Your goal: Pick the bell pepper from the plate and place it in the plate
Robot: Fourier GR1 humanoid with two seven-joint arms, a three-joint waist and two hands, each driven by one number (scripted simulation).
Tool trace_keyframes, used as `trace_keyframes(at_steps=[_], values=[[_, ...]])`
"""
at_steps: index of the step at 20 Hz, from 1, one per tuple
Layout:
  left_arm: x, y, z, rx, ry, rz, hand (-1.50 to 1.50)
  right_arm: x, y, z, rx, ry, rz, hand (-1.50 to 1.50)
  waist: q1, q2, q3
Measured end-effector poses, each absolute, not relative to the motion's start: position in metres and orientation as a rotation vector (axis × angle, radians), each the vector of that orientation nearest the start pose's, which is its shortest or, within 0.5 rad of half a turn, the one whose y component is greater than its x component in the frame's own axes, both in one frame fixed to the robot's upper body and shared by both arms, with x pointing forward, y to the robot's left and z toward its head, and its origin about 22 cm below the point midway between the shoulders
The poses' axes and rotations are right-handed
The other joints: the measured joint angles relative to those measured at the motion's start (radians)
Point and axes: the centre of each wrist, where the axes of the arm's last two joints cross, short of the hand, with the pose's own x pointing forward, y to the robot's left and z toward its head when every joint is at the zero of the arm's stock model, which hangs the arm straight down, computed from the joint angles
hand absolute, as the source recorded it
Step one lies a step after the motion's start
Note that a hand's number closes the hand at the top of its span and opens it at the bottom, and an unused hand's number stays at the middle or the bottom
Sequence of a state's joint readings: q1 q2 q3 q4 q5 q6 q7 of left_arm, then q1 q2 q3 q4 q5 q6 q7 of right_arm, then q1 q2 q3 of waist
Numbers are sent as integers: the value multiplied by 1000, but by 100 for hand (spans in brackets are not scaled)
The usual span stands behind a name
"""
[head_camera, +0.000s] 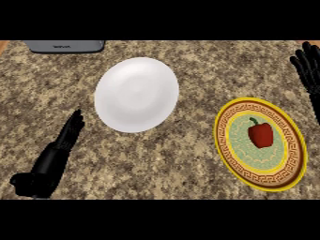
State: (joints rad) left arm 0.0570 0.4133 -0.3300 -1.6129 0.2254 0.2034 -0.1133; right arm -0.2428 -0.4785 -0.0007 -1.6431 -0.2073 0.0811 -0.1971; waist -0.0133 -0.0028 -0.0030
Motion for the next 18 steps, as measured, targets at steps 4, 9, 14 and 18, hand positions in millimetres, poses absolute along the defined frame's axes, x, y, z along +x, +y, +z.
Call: trace_keyframes(at_steps=[4, 9, 14, 18], values=[[230, 267, 6, 98, -1585, -211, 0, 301, -282, 105, -94, -1925, 277, 150, 17, 5, 1], [231, 281, -1, 158, -1561, -180, 0, 308, -288, 85, -456, -1787, 252, -150, 22, 13, -7], [239, 287, -7, 159, -1540, -150, 0, 298, -236, 25, -652, -1816, 72, -150, 20, 12, 0], [242, 295, -16, 161, -1524, -145, 0, 282, -211, -3, -776, -1843, 72, -150, 15, 6, 2]])
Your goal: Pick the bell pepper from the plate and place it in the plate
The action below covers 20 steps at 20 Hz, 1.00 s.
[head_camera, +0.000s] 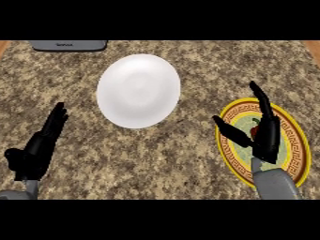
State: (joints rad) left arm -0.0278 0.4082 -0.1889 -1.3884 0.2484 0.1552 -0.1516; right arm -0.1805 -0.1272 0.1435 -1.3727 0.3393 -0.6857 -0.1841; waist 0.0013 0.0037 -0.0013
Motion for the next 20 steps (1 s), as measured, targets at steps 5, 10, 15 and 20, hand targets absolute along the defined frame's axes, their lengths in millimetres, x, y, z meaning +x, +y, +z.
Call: trace_keyframes(at_steps=[5, 10, 15, 20], values=[[242, 306, -20, 167, -1520, -136, 0, 250, -210, -7, -934, -1816, 55, -150, -8, -4, 0], [243, 315, -19, 167, -1516, -128, 0, 234, -226, 3, -1053, -1659, 161, -150, -13, -7, -2], [245, 307, -20, 165, -1516, -131, 0, 220, -233, 15, -1085, -1423, 335, -150, -15, -8, -3], [246, 306, -22, 156, -1513, -141, 0, 220, -226, 42, -1079, -1221, 434, -150, -8, -6, -1]])
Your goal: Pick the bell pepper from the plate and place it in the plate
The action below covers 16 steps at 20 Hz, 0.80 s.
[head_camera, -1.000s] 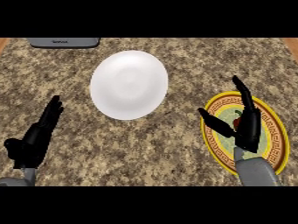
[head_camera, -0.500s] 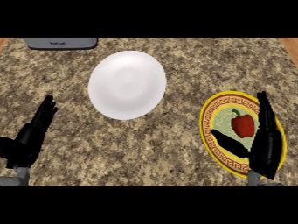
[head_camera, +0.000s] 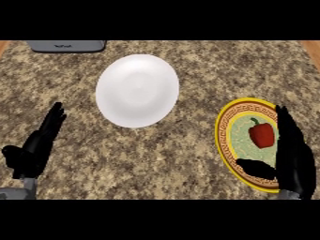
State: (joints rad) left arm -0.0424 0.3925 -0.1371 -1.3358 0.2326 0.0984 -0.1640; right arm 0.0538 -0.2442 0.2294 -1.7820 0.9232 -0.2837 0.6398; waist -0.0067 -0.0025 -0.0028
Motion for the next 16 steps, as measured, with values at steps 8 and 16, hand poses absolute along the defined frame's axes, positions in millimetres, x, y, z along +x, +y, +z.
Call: trace_keyframes(at_steps=[8, 16], values=[[249, 309, -19, 154, -1518, -143, 0, 226, -226, 62, -1073, -1014, 478, -150, 6, 2, 2], [256, 303, -21, 160, -1523, -142, 0, 241, -229, 56, -1075, -870, 535, -150, 7, 2, 3]])
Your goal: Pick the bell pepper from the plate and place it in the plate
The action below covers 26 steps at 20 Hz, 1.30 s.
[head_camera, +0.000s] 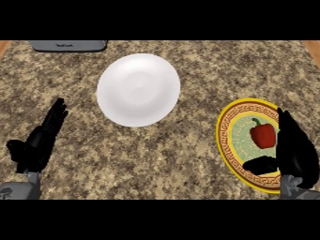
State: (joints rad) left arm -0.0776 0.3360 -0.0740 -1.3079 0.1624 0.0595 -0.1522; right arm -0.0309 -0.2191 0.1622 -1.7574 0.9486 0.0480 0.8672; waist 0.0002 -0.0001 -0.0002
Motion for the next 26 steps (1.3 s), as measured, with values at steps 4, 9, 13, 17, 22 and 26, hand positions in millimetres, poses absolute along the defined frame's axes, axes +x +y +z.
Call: trace_keyframes(at_steps=[4, 9, 13, 17, 22, 26], values=[[251, 301, -27, 155, -1525, -140, 0, 246, -234, 47, -1065, -853, 539, -150, 0, 0, 0], [250, 303, -21, 156, -1525, -141, 0, 257, -239, 33, -1081, -806, 553, -150, 2, 0, 0], [260, 302, -20, 154, -1524, -141, 0, 267, -246, 21, -1099, -779, 554, -150, 1, 0, 0], [252, 301, -22, 154, -1516, -141, 0, 272, -256, 16, -1070, -775, 564, 150, 1, -2, -1], [250, 302, -20, 151, -1521, -147, 0, 281, -262, 5, -1021, -817, 621, 150, 2, -6, -6], [250, 302, -21, 157, -1520, -141, 0, 281, -265, 0, -1015, -855, 634, 150, 1, -10, -10]])
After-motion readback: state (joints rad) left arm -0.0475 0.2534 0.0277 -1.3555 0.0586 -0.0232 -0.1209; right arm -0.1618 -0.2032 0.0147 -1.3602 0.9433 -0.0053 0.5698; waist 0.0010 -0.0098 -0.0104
